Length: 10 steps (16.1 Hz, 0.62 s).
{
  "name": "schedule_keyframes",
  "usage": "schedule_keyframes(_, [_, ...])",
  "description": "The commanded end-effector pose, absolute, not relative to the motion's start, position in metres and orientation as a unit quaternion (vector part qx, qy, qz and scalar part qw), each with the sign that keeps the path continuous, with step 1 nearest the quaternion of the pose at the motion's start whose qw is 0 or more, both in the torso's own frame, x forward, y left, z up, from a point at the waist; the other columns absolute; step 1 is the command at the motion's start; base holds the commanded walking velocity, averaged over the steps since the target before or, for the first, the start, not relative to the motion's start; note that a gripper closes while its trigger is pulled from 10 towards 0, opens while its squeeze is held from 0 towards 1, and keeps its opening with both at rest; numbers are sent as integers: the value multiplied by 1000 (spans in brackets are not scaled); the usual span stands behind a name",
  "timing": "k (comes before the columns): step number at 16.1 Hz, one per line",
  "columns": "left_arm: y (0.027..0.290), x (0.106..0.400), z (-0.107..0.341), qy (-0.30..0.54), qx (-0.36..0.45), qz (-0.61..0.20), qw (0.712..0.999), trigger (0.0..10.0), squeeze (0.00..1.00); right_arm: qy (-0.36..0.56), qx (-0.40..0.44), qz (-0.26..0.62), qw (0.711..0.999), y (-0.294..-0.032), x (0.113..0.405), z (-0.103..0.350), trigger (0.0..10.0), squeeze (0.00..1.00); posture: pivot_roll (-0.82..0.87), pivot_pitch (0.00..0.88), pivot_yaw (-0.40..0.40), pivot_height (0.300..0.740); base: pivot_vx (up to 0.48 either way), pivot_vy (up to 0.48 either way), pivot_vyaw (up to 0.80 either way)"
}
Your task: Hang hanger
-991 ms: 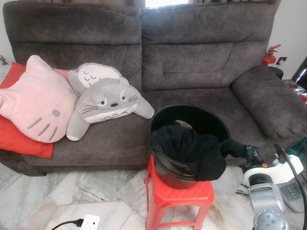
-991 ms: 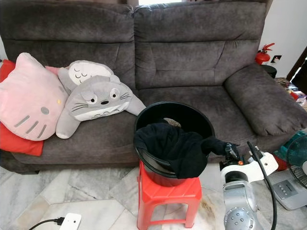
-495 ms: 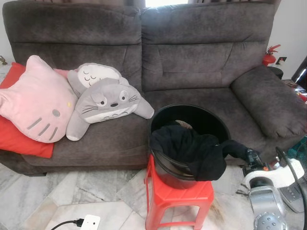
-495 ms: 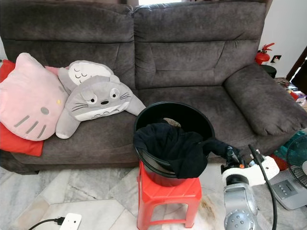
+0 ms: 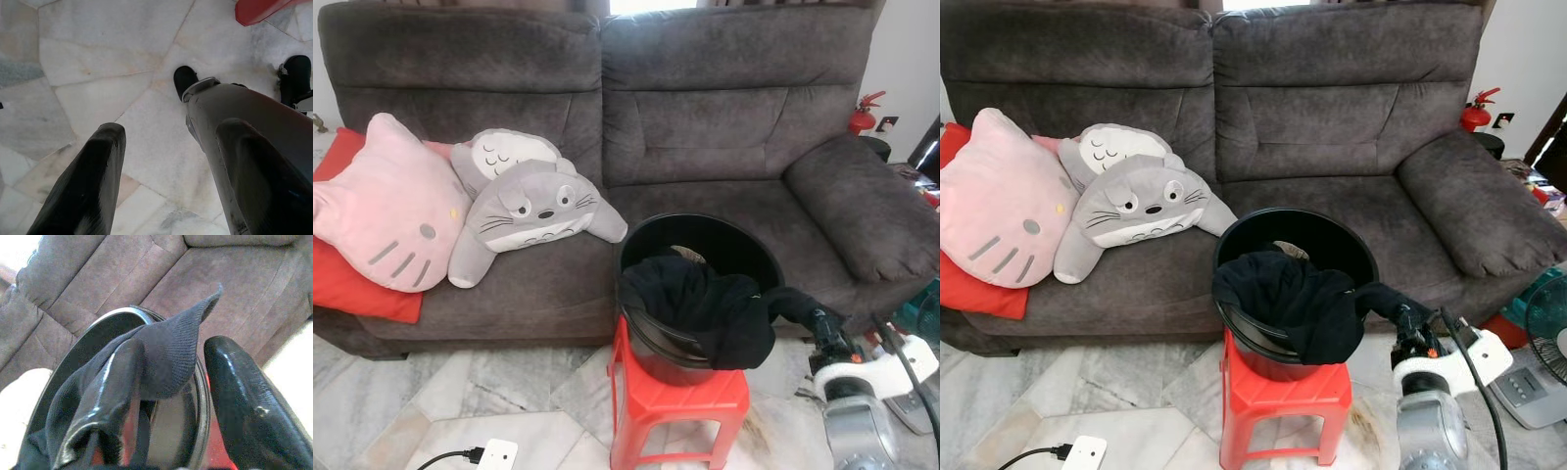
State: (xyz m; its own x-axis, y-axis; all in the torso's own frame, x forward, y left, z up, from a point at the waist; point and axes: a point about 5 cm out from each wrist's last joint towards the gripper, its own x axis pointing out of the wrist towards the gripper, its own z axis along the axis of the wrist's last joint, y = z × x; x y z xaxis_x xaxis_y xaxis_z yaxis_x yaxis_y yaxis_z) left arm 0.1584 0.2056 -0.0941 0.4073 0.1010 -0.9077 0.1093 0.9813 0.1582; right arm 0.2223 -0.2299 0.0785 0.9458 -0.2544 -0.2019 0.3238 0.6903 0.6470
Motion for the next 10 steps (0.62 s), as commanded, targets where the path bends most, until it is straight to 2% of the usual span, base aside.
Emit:
schedule_keyframes(1, [208,154,-95,552,98,-2,828,10000,0,39,320,-139,936,-225,218,87,10000,1000,-210,0,-21,740,0,0,0])
schedule_keyframes(5, [208,154,-95,552,99,-2,828,10000,0,26,229,-134,964,-224,200,102,10000,1000,-218,0,-23,740,0,0,0])
schedule_keyframes(6, [208,155,-95,552,100,-4,828,10000,0,16,175,-137,975,-224,188,112,10000,1000,-225,0,-23,740,0,0,0])
schedule_keyframes(8, [208,155,-95,551,101,-5,828,10000,0,9,69,-121,990,-221,183,123,10000,1000,-228,0,-24,740,0,0,0])
schedule_keyframes(9, [208,156,-95,551,101,-5,828,10000,0,-4,44,-117,992,-219,184,130,10000,643,-228,0,-24,740,0,0,0])
schedule_keyframes(10, [208,156,-95,551,101,-5,828,10000,0,-26,-17,-108,994,-217,188,139,10000,0,-226,0,-26,740,0,0,0])
